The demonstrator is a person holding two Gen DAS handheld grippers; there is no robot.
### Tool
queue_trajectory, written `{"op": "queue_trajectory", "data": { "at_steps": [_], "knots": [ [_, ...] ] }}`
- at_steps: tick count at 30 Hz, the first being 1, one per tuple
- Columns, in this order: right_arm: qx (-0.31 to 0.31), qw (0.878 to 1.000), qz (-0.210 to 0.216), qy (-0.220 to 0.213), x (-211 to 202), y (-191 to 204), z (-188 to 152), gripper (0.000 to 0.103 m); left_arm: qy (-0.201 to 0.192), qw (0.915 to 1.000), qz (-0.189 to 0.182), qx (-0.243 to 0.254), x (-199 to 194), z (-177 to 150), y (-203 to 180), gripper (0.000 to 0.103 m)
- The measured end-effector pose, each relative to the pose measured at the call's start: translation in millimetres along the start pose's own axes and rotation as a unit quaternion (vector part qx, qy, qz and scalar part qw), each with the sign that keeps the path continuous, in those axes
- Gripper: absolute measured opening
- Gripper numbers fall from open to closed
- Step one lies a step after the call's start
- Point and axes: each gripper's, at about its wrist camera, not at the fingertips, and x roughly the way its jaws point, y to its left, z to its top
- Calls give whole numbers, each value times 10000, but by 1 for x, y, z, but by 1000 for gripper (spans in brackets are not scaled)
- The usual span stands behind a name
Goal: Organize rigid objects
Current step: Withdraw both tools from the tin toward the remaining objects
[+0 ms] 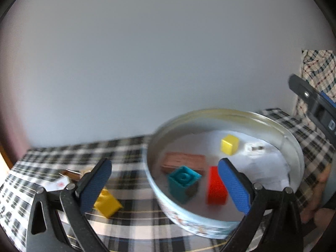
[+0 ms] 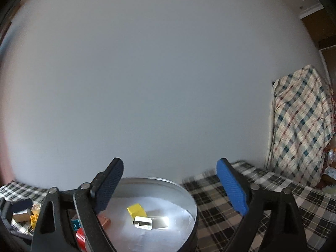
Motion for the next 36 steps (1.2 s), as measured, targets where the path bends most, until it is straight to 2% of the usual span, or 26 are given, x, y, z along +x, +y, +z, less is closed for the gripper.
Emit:
{"op": "queue_trajectory", "data": {
  "at_steps": [3, 9, 18, 28, 36],
  "knots": [
    [-8, 10000, -56, -40, -4, 3, 0, 97, -81, 9999, 100, 11, -3, -2, 7, 102],
    [238, 9993, -298, -38, -13, 1, -2, 97, -104, 9999, -18, -118, -7, -4, 16, 102],
    [444, 9974, -539, -178, -38, -1, -3, 97, 42, 9998, -90, -150, -7, -9, 22, 102],
    [181, 9960, -654, -573, -67, 15, -2, 97, 31, 9995, -215, -236, -18, -16, 38, 102],
    [22, 9967, -535, -606, -80, 35, -3, 98, 74, 9996, -191, -201, -20, -20, 57, 102]
  ]
}}
